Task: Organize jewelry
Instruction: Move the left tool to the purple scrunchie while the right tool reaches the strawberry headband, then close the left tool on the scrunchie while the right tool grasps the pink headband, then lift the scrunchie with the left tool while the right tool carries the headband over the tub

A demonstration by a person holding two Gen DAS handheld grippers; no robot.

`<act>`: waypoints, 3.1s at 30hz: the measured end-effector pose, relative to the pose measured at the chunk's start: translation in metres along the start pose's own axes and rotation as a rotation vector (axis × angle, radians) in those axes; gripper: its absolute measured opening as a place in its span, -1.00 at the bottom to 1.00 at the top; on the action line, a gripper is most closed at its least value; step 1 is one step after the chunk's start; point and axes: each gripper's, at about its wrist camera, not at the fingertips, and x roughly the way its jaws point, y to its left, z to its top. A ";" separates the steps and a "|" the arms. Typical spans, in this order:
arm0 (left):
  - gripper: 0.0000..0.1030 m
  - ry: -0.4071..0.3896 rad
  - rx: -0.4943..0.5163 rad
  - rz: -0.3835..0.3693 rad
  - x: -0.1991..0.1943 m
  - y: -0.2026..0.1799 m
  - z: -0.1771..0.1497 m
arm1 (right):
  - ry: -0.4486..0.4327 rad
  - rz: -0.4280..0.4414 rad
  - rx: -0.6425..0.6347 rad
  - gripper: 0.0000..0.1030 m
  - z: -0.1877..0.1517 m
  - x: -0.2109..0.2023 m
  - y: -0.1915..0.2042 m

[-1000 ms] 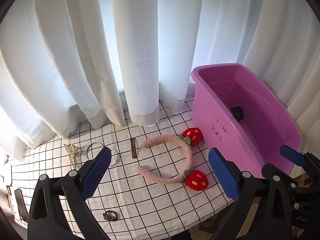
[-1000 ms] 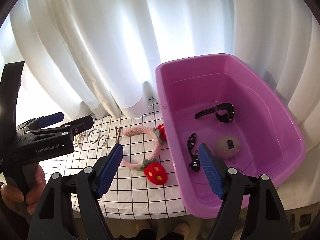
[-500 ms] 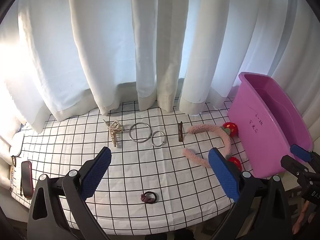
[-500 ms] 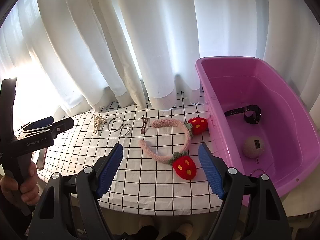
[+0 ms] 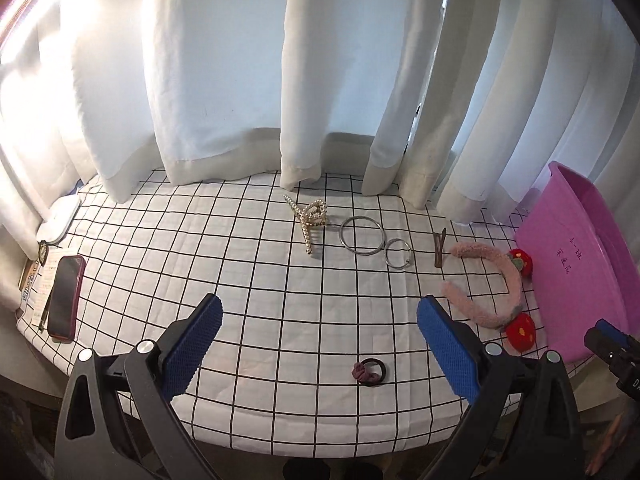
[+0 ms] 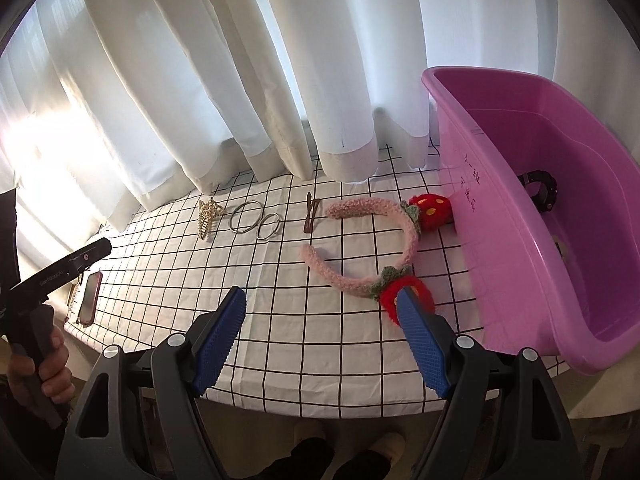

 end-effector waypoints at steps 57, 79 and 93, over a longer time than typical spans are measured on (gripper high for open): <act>0.89 0.001 0.012 0.102 0.140 -0.065 -0.114 | 0.058 -0.260 0.117 0.44 0.013 0.194 -0.069; 0.38 -0.054 0.059 0.072 0.132 -0.075 -0.121 | -0.010 -0.284 -0.026 0.29 -0.001 0.197 -0.052; -0.70 -0.050 0.134 0.022 0.125 -0.087 -0.121 | -0.034 -0.213 -0.023 -0.72 -0.009 0.175 -0.048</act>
